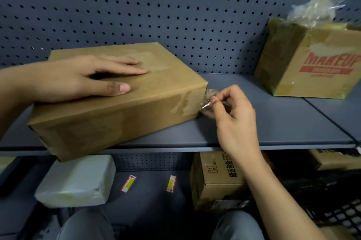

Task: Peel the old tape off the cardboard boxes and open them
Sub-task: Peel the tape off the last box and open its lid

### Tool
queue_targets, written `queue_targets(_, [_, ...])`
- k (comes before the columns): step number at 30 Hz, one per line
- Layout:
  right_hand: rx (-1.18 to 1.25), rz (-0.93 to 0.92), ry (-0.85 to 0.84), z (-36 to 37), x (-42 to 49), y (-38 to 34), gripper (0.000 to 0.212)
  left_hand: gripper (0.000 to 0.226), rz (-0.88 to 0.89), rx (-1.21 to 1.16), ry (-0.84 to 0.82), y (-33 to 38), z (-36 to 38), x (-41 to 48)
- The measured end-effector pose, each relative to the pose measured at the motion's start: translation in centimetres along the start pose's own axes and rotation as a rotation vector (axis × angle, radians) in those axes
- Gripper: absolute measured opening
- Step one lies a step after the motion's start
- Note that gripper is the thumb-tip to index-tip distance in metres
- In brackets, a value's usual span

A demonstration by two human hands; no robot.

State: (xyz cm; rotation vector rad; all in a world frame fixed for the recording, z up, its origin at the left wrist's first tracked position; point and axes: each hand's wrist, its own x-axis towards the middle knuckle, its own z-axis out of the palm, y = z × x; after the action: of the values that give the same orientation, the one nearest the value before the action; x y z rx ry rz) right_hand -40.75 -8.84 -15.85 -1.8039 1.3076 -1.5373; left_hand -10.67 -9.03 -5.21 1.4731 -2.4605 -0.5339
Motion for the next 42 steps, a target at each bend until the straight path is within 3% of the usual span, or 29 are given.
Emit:
queue_targets(4, [0.176, 0.071, -0.024, -0.2, 0.2, -0.1, 0.02, 0.064, 0.018, 0.045, -0.031, 0.0, -0.4, -0.3])
queue_targets(7, [0.121, 0.014, -0.063, -0.4, 0.1, -0.3, 0.02, 0.064, -0.067, 0.092, -0.066, 0.3, -1.1, -0.7])
queue_targets(10, [0.051, -0.078, -0.112, -0.3, -0.6, -0.8, 0.019, 0.033, -0.192, 0.122, -0.102, 2.2, -1.6, -1.2])
queue_targets(11, [0.033, -0.106, -0.134, -0.3, -0.8, -1.0, 0.019, 0.033, -0.214, 0.143, -0.084, 2.8, -1.5, -1.5])
queue_targets(15, [0.031, -0.174, -0.174, 0.1, -1.6, -1.8, 0.016, 0.074, -0.286, 0.322, 0.027, 6.3, 0.0, -0.6])
queue_targets(19, [0.052, -0.199, -0.27, 1.0, -2.8, -3.1, 0.014, 0.084, -0.315, 0.27, 0.125, 8.9, 3.3, 0.4])
queue_targets(22, [0.104, -0.188, -0.309, 1.4, -3.1, -3.2, 0.013, 0.098, -0.41, 0.389, 0.164, 8.8, 4.7, 1.4])
queue_targets(32, [0.22, -0.098, -0.316, 1.1, -1.9, -3.3, 0.013, 0.08, -0.383, 0.416, 0.131, 7.4, 4.3, 1.2])
queue_targets(42, [0.367, 0.054, -0.356, 1.7, -1.3, -3.5, 0.016, 0.082, -0.347, 0.394, 0.138, 7.0, 4.2, 0.6])
